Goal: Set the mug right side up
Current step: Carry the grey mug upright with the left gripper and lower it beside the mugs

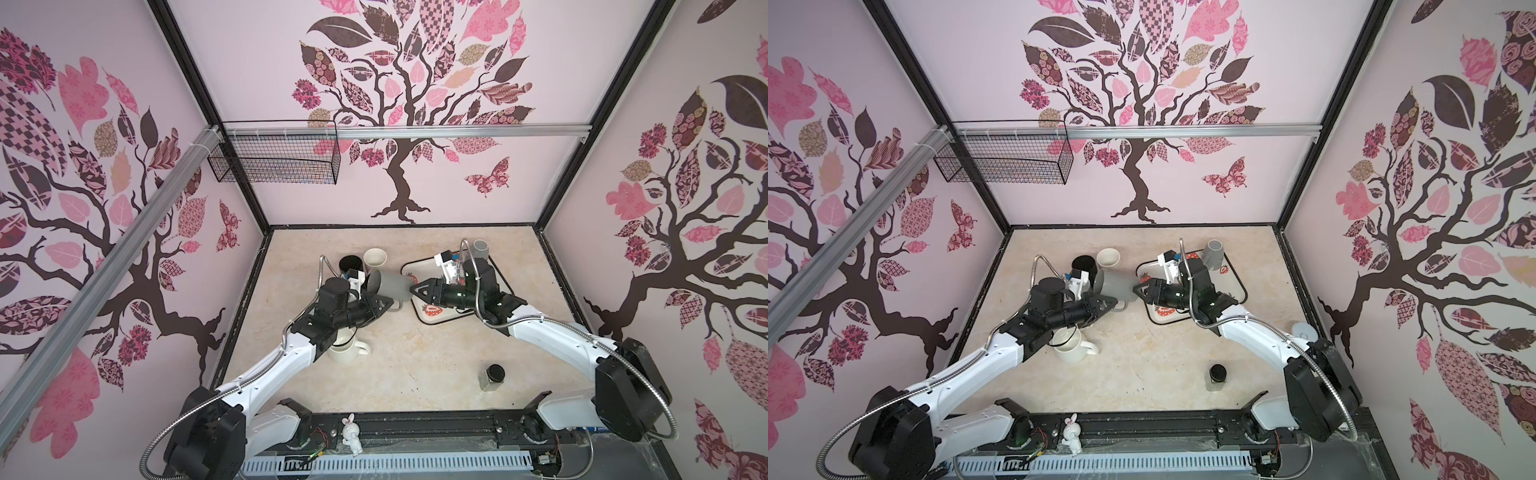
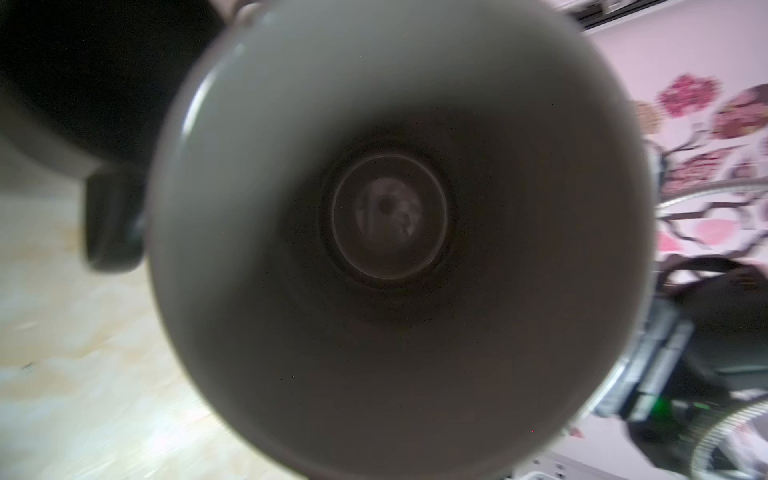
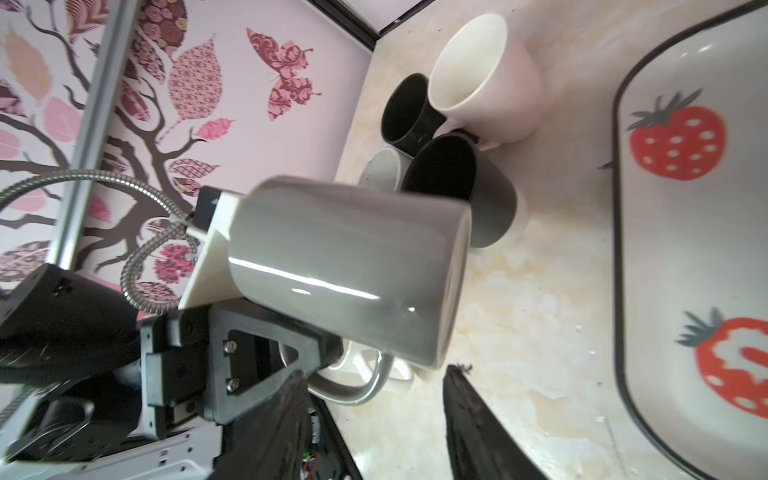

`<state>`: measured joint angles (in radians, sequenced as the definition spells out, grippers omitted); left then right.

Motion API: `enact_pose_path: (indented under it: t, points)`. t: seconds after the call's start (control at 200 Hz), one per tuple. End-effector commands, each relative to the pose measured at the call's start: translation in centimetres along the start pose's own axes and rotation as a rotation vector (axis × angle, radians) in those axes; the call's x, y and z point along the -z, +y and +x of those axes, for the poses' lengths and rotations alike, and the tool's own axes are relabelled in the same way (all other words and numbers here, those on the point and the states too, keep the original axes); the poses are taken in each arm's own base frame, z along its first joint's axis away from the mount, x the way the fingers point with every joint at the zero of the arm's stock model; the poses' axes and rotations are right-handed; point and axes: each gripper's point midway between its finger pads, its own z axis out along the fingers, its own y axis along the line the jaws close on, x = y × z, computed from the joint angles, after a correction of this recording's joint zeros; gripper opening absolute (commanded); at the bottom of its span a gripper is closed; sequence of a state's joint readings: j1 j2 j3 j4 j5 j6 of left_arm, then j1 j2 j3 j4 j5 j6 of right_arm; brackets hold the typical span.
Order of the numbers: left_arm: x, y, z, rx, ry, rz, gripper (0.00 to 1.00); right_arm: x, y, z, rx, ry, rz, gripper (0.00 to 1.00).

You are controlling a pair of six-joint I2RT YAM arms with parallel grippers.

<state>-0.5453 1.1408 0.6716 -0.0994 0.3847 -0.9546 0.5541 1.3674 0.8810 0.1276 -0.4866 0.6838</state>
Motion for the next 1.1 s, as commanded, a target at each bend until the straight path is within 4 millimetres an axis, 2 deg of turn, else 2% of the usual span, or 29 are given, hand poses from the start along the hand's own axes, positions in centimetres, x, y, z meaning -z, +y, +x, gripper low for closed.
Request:
enact_pose_path:
  t: [0.0,0.325,0.665,0.845,1.095]
  points:
    - [1.7,-0.9,0.2,-0.197,-0.062,-0.14,0.0,2.4,-0.3,-1.5,0.119,-0.055,0.105,0.56]
    - [2.7,1.1,2.8,-0.367,-0.097,-0.469,0.0,5.3,-2.5,-1.8,0.113,-0.089,0.142,0.58]
    - [0.2,0.6,1.7,-0.391,-0.151,-0.629,0.0,6.0,-3.3,-0.8,0.12,-0.064,0.144,0.59]
    - [-0.6,2.0,1.5,-0.387,-0.153,-0.735,0.0,6.6,-4.0,-0.6,0.139,-0.062,0.177,0.6]
    - [-1.3,3.6,1.6,-0.37,-0.165,-0.791,0.0,6.8,-4.7,-0.6,0.145,-0.063,0.194,0.6]
